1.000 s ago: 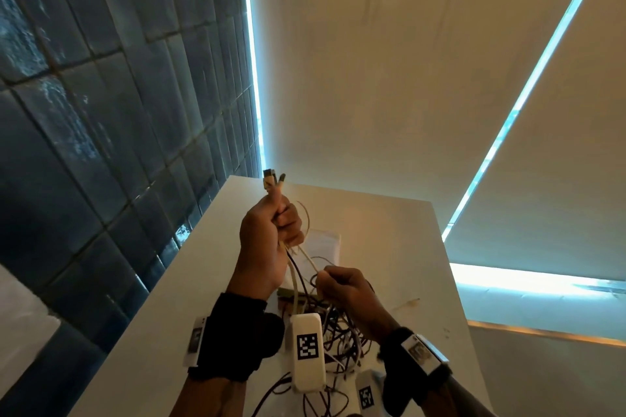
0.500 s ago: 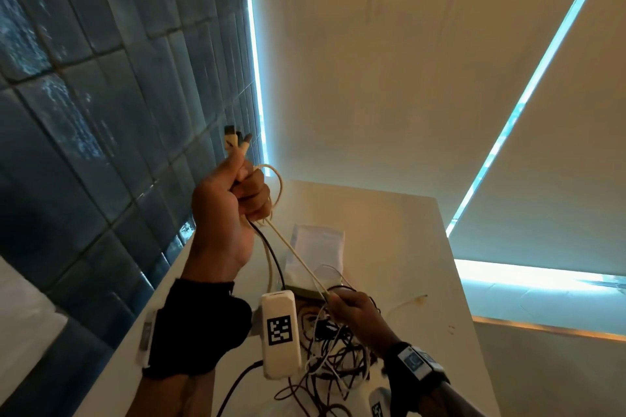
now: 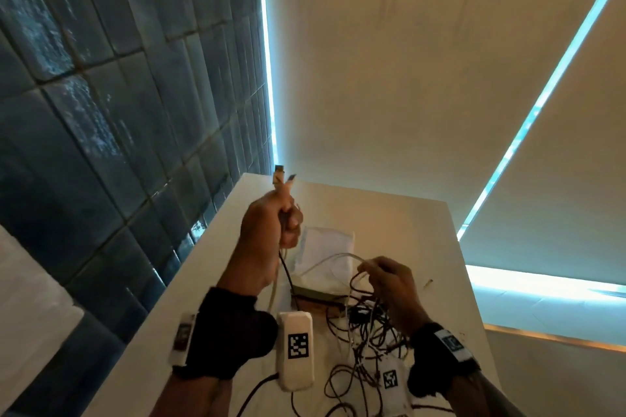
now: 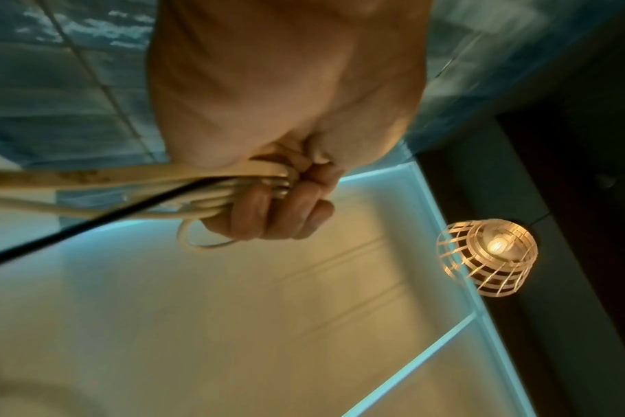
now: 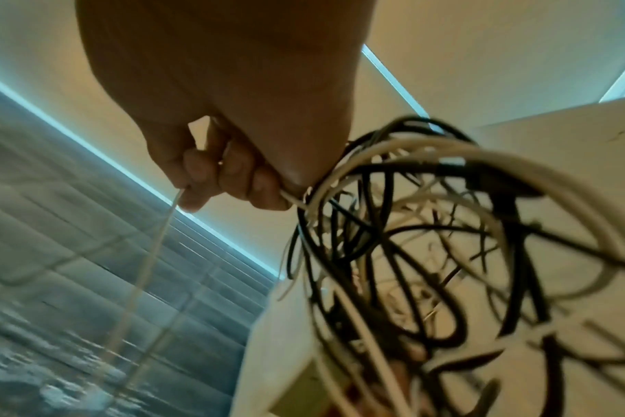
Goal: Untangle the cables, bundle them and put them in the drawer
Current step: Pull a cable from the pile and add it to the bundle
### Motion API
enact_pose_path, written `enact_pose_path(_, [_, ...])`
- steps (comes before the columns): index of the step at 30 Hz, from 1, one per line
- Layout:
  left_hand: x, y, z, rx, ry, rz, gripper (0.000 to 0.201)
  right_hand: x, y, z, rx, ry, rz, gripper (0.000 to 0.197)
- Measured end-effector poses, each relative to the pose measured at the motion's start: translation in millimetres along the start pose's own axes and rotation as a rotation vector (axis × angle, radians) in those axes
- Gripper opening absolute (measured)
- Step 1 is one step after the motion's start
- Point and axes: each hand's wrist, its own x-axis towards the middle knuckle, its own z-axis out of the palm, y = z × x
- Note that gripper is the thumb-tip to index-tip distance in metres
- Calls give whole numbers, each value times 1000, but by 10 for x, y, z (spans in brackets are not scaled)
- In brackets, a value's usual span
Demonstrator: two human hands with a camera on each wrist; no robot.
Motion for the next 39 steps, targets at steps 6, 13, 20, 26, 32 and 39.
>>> enact_pose_path(6, [80,-506,271,231,51,-193,33,-32,-489,129,320,-92,-150,13])
enact_pose_path(13, [65,-397,399,-184,9,-271,36,-138,-517,195,339,-331,-115,7])
enact_pose_path(20, [131,-203,310,-365,-28,-198,41,-202,-122,163,291,-361,23,25])
enact_pose_path(26, [68,-103,230,-304,12,-91,43,-223,265,101,70,-360,-26,45])
enact_pose_path(32, [-18,4,263,-264,12,-43,41,-227,498,123,-55,-394,-55,36])
enact_pose_path(39, [-77,234,168,-257,-42,40,43,-206,789,6,-221,-390,-56,42])
